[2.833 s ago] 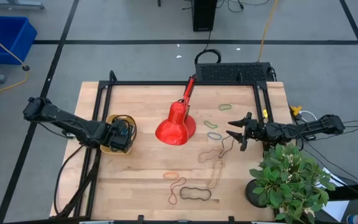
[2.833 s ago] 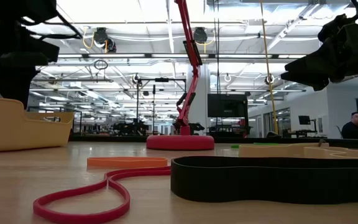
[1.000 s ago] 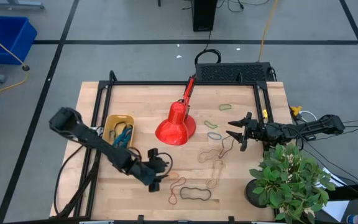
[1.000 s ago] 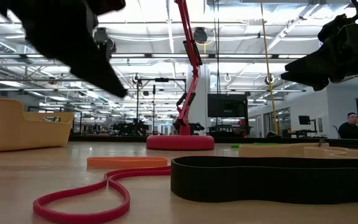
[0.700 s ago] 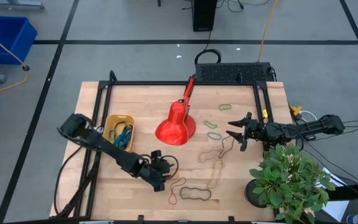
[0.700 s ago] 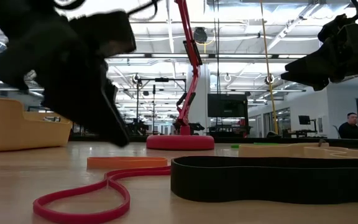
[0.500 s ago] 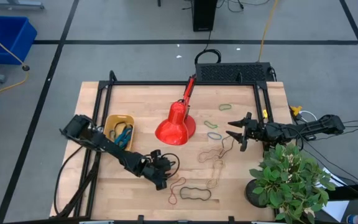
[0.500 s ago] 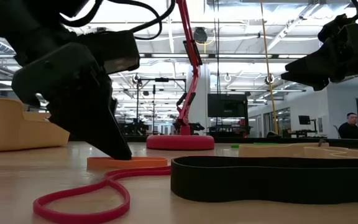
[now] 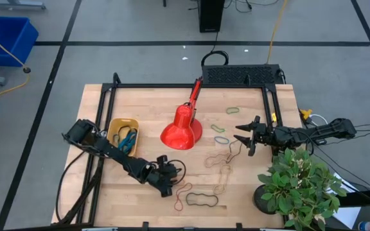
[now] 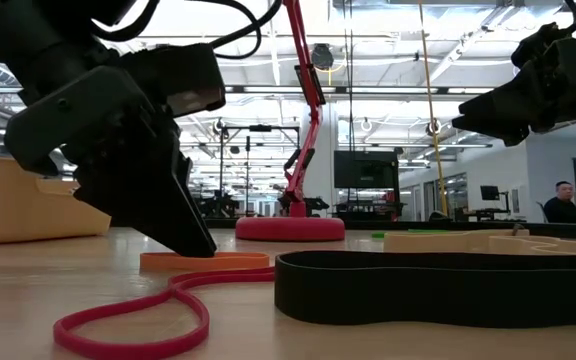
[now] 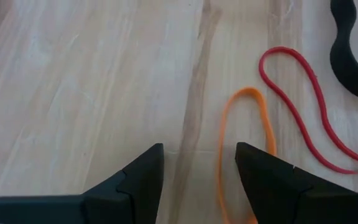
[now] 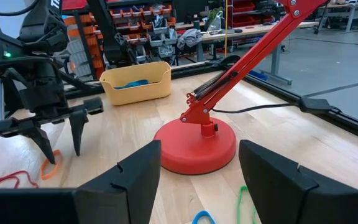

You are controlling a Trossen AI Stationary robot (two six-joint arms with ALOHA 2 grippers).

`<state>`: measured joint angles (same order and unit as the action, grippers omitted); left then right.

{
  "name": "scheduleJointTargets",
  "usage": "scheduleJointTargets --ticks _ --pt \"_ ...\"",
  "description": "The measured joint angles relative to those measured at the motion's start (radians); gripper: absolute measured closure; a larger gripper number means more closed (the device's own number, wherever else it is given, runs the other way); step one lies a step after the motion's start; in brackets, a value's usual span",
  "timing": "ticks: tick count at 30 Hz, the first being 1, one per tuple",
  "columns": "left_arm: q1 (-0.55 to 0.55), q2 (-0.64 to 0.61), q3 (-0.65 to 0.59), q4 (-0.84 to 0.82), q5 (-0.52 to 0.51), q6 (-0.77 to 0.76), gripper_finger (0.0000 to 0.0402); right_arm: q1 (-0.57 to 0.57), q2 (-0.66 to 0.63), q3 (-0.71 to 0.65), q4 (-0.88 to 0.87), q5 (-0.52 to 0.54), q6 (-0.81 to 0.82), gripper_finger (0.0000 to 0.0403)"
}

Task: Pick and place rubber bands into bin
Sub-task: Put the orange rubber band into the yellow bin

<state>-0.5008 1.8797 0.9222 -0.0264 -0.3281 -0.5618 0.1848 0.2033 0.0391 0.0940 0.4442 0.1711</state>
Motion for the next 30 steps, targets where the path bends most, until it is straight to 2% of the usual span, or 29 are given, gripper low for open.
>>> scheduleJointTargets --ticks 3,10,14,30 --pt "-0.003 0.001 0.000 0.004 0.011 -0.001 0.0224 0.000 0.000 0.000 0.000 0.000 0.000 0.0193" --pt "-0.003 0.000 0.000 0.004 0.034 -0.043 0.0317 0.000 0.000 0.000 0.000 0.000 0.000 0.0193" --pt "-0.004 0.000 0.000 0.006 0.065 -0.022 0.0353 0.000 0.000 0.000 0.000 0.000 0.000 0.0193" --pt "-0.004 -0.002 -0.003 0.047 0.058 -0.017 0.0394 0.000 0.000 0.000 -0.001 0.000 0.000 0.0193"
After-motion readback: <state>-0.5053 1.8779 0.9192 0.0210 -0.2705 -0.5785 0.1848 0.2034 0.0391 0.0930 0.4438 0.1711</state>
